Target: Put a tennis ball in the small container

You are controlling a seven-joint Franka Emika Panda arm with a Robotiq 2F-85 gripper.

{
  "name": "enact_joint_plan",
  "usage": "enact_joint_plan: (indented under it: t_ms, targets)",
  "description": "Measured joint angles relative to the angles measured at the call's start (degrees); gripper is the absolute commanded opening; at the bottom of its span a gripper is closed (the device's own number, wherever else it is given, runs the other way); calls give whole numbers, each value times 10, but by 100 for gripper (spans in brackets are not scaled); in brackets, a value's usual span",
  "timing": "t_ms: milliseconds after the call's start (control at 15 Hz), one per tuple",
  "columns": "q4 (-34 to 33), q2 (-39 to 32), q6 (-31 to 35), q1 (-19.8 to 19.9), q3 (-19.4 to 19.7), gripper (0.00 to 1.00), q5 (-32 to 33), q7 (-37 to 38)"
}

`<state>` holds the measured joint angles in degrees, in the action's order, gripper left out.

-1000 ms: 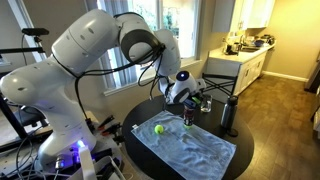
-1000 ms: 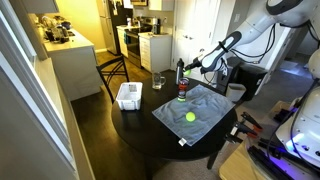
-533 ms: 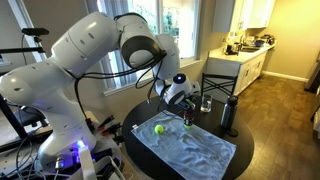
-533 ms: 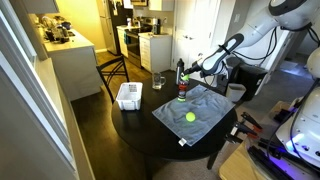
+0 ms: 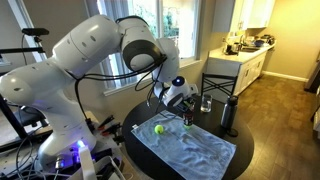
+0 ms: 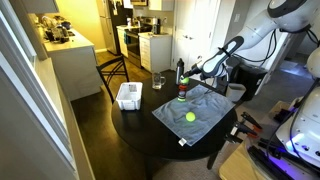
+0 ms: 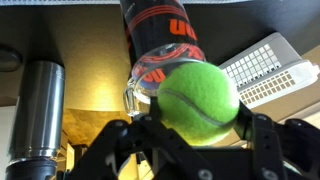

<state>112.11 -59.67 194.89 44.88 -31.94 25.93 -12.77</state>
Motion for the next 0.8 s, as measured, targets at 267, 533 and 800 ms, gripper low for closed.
enact_joint_plan:
  t_ms: [267,533,800]
  targets:
    - [-3,0,1,0,2,43,0,0]
    - [-10,1,5,0,9,93,0,0]
    - [-12,1,14,0,19,100,0,-1]
